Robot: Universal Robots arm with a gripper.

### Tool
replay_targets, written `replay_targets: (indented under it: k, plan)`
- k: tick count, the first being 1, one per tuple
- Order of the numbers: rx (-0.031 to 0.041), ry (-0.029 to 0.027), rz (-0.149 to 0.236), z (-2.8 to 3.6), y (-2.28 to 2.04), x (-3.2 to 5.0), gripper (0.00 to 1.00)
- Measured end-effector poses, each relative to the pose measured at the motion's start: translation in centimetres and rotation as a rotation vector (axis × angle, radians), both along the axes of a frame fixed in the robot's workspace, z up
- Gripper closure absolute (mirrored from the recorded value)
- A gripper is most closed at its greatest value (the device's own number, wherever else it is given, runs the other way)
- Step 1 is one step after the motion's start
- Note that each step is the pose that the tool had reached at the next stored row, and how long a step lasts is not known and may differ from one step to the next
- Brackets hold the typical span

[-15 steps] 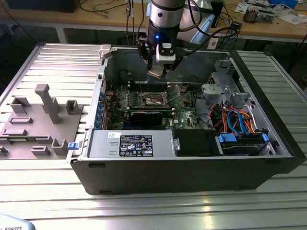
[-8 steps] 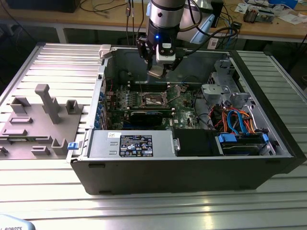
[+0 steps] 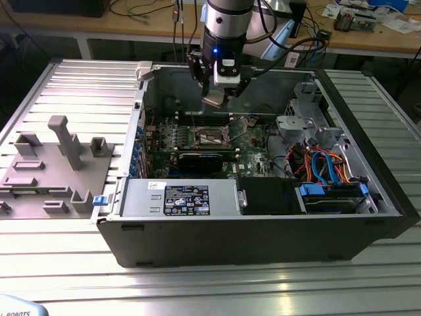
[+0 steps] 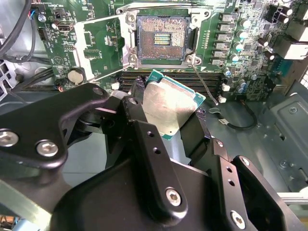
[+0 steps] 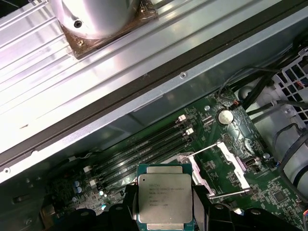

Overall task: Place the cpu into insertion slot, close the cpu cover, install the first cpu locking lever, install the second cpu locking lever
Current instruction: 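Place the cpu into insertion slot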

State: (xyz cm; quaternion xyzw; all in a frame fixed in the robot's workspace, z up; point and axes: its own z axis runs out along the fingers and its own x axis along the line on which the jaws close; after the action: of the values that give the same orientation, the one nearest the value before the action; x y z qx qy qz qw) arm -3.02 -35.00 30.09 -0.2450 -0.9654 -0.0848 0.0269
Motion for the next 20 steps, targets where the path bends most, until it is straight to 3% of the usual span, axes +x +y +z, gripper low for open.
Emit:
replay_targets:
  k: [20]
  plan:
    - [0.0001,0.0,-0.015,0.0,0.0,0.0,0.46]
